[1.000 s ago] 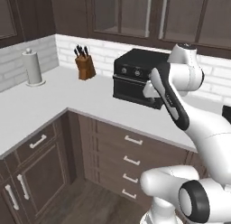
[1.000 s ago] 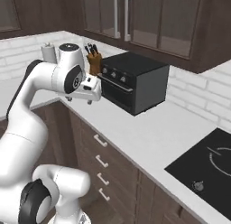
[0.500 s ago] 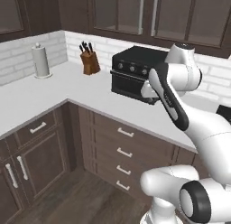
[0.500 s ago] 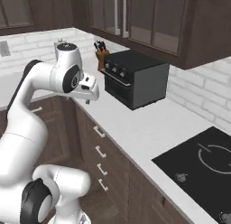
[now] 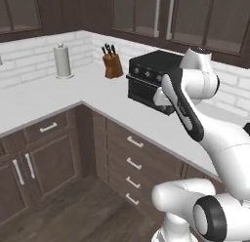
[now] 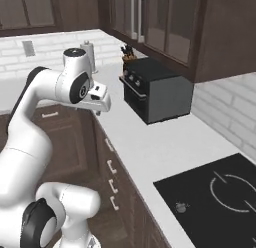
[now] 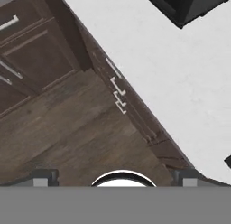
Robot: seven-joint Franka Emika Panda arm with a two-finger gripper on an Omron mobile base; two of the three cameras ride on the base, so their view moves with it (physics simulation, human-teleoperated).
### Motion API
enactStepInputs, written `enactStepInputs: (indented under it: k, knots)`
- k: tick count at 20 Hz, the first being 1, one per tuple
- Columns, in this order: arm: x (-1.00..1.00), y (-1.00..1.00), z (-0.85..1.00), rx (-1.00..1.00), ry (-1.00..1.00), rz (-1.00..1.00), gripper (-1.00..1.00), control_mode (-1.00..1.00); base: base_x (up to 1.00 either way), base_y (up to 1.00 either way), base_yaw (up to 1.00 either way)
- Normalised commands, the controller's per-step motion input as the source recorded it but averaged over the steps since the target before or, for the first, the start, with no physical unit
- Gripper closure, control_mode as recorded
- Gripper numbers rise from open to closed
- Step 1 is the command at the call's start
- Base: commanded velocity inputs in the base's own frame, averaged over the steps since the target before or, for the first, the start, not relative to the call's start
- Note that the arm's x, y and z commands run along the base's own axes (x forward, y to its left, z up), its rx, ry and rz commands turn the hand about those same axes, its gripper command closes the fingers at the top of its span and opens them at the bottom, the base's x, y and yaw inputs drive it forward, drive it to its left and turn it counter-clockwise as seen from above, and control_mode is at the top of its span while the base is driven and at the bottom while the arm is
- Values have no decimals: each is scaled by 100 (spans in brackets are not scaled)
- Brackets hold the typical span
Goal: Take a straw from the drawer in front and place it inside the glass cup on the dining counter.
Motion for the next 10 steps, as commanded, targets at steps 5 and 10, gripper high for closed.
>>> enactStepInputs:
  k: [5, 10]
  knots:
    - [0, 0, 0, 0, 0, 0, -100, 100, -3, -89, 43]
    - [0, -12, 0, 1, 0, 7, -100, -100, -13, -57, 32]
